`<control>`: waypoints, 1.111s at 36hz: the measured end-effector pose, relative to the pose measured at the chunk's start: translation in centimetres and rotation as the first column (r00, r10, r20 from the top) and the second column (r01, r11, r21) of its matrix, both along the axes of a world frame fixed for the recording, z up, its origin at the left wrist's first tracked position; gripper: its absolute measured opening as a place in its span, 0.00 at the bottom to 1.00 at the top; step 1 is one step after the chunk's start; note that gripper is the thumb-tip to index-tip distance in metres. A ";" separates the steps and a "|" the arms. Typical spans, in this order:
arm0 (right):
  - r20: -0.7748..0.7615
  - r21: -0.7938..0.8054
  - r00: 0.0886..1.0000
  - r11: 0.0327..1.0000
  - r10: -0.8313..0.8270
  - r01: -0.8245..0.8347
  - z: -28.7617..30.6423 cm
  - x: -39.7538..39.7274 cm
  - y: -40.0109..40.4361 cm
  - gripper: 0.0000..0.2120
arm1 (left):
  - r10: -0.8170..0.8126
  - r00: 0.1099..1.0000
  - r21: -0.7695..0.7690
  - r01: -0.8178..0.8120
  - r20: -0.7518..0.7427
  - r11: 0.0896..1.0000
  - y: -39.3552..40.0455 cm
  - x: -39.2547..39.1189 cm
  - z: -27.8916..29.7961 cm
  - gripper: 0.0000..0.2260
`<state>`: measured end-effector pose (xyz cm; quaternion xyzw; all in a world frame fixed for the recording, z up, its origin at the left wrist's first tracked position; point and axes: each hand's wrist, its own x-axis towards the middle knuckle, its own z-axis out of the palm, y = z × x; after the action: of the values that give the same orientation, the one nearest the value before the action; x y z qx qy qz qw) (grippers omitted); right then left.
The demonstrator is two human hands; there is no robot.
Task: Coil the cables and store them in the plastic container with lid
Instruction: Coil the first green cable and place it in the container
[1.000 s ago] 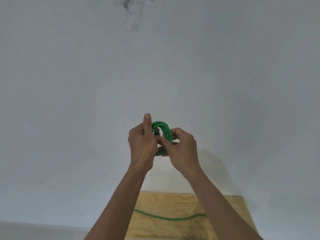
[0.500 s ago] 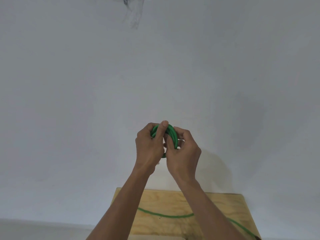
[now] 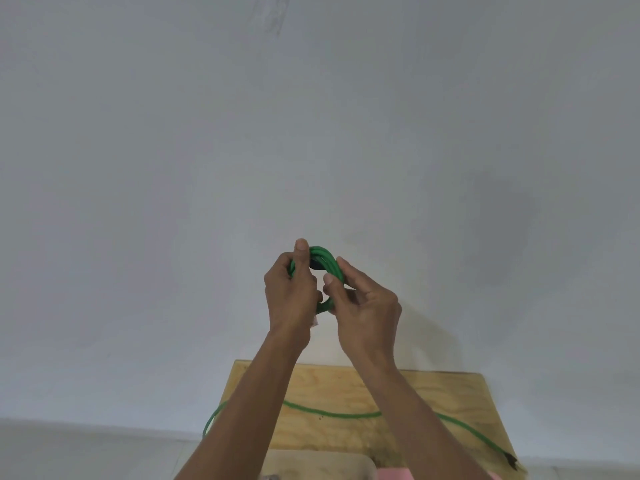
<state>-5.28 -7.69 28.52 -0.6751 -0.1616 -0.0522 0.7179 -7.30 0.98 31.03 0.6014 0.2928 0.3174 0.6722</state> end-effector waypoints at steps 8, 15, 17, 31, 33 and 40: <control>-0.100 -0.019 0.995 1.000 -0.026 0.024 -1.4 -0.2 0.9 0.14 | -0.154 0.988 0.023 0.154 -0.008 0.988 2.2 -1.8 -2.1 0.14; -0.132 -0.045 0.990 0.997 0.048 -0.054 -3.1 -2.3 2.1 0.20 | -0.097 0.992 0.160 0.109 -0.085 0.981 4.2 -3.9 -4.7 0.07; -0.155 -0.070 0.988 0.997 0.018 -0.029 -4.0 -3.0 2.6 0.19 | -0.103 0.988 0.168 0.122 -0.118 0.978 4.7 -4.5 -5.8 0.07; -0.379 -0.290 0.900 0.951 -0.214 0.104 -15.5 -9.8 2.2 0.13 | -0.369 0.797 -0.030 0.405 -0.479 0.914 8.5 -10.8 -16.8 0.20; -0.400 -0.334 0.881 0.935 -0.252 0.116 -17.5 -10.9 1.5 0.18 | -0.282 0.786 0.066 0.377 -0.551 0.924 9.0 -11.8 -19.0 0.17; -0.403 -0.565 0.832 0.819 -0.382 0.102 -23.1 -13.5 -1.1 0.05 | -0.087 0.673 0.227 0.365 -0.734 0.903 9.3 -15.6 -26.0 0.18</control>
<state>-18.76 -8.74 5.41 -0.8490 0.1117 0.0757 0.5109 -22.93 10.30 5.04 0.8195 0.3876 0.0218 0.4215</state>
